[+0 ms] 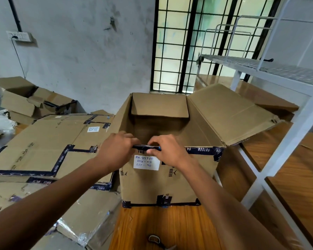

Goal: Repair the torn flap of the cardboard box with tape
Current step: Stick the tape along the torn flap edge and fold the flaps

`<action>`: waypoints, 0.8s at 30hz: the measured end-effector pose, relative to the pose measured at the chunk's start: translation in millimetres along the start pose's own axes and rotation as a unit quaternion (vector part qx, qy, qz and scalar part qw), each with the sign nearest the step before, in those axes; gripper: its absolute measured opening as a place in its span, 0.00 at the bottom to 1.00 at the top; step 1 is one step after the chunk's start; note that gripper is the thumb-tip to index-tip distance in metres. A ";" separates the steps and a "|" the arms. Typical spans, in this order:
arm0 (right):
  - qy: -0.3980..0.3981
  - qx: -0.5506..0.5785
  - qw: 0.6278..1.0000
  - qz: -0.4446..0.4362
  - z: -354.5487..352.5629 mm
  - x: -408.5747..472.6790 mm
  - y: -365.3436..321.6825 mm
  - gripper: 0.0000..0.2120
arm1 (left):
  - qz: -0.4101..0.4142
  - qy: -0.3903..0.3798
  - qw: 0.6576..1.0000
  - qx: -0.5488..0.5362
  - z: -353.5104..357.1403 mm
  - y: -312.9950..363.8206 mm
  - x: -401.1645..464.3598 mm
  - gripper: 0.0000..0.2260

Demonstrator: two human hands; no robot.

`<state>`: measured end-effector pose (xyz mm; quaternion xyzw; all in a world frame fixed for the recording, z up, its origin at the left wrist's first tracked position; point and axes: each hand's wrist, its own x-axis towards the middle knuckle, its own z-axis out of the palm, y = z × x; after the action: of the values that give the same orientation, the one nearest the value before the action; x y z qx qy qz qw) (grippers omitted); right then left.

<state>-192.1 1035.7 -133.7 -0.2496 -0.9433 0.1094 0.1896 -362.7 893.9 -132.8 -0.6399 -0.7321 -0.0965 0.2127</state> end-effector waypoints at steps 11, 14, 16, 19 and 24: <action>0.099 -0.094 0.990 -0.021 15.7 3.6 -5.0 0.06 | 0.013 0.012 1.000 0.005 6.4 5.3 21.9 0.07; 0.124 -0.079 0.988 -0.052 20.9 -2.1 0.8 0.09 | 0.026 0.015 0.999 -0.023 7.7 -11.3 14.3 0.06; 0.140 -0.077 0.985 -0.060 21.5 -7.4 4.0 0.09 | 0.025 0.012 0.999 -0.028 9.5 -19.3 9.0 0.07; 0.142 -0.075 0.985 -0.059 18.8 -11.1 10.7 0.09 | 0.010 0.000 0.999 -0.031 8.5 -27.7 1.4 0.11; 0.142 -0.084 0.985 -0.055 14.3 -18.3 27.4 0.10 | -0.005 0.004 0.999 -0.044 4.1 -45.2 -12.6 0.07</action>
<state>-171.5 1048.1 -160.4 -0.2250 -0.9250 -0.0173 0.3058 -406.5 876.9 -136.0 -0.6446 -0.7294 -0.1324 0.1868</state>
